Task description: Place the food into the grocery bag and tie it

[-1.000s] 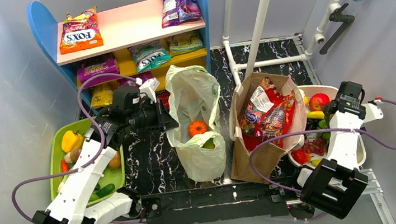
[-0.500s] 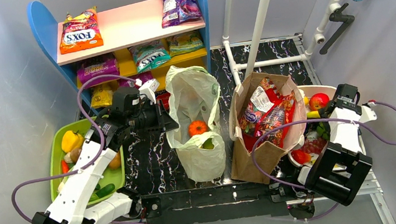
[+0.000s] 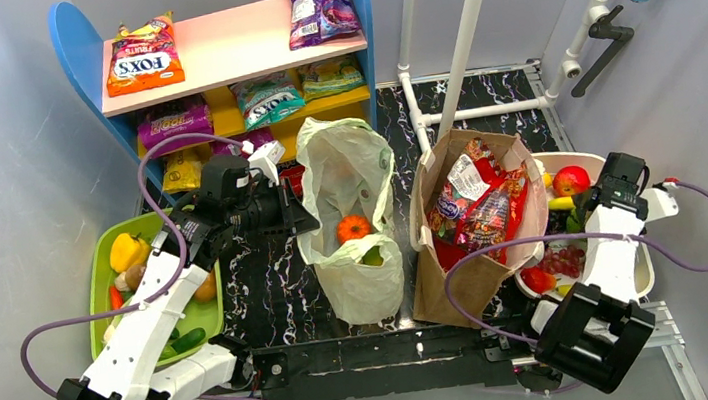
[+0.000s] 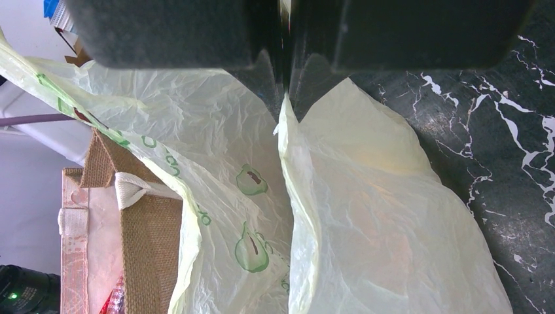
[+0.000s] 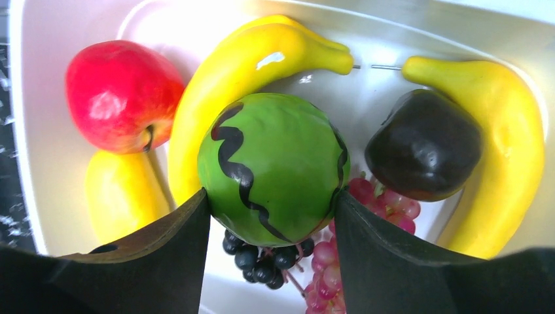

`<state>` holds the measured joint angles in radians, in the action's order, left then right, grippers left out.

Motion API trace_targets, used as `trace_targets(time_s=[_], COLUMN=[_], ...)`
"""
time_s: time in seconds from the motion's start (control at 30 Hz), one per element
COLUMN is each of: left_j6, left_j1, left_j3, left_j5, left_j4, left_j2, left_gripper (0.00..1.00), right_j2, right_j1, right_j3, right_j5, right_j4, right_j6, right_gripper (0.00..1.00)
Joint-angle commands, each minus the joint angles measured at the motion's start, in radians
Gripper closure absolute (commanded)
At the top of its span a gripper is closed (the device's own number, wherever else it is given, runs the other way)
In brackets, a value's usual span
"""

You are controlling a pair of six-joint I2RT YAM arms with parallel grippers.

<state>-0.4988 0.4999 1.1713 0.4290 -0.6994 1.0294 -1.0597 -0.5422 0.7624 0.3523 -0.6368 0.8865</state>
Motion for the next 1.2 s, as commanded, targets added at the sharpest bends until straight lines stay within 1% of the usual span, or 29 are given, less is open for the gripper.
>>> trace_targets(time_s=[0.0, 0.1, 0.23, 0.43, 0.63, 0.83, 0.9, 1.07, 1.17], left_j6=[-0.001, 0.000, 0.002, 0.001, -0.001, -0.007, -0.008, -0.009, -0.016], left_j1=[0.002, 0.002, 0.002, 0.002, 0.002, 0.002, 0.002, 0.002, 0.002], left_j3=[-0.003, 0.000, -0.001, -0.005, -0.002, -0.010, -0.013, -0.010, -0.009], left_j5=[0.003, 0.001, -0.008, -0.008, -0.008, -0.009, -0.010, -0.012, -0.009], left_j4=[-0.005, -0.009, -0.013, -0.008, -0.002, 0.011, 0.015, 0.022, 0.032], left_j2=[-0.027, -0.032, -0.037, -0.035, -0.034, -0.031, -0.030, -0.016, -0.006], left_gripper=[1.00, 1.00, 1.00, 1.00, 1.00, 1.00, 1.00, 1.00, 1.00], right_j2=[0.081, 0.119, 0.163, 0.225, 0.262, 0.279, 0.294, 0.308, 0.311], right_j1=[-0.004, -0.003, -0.004, -0.003, -0.004, -0.004, -0.004, -0.004, -0.003], right_j3=[0.037, 0.066, 0.120, 0.165, 0.198, 0.267, 0.276, 0.232, 0.248], right_j5=[-0.092, -0.139, -0.164, -0.295, -0.534, -0.706, -0.765, -1.003, -1.035], right_j4=[0.006, -0.010, -0.054, -0.052, 0.003, 0.003, 0.023, 0.159, 0.183], right_j6=[-0.013, -0.029, -0.042, -0.062, -0.090, -0.086, -0.067, 0.040, 0.052], right_gripper=[0.57, 0.57, 0.57, 0.57, 0.57, 0.57, 0.57, 0.60, 0.60])
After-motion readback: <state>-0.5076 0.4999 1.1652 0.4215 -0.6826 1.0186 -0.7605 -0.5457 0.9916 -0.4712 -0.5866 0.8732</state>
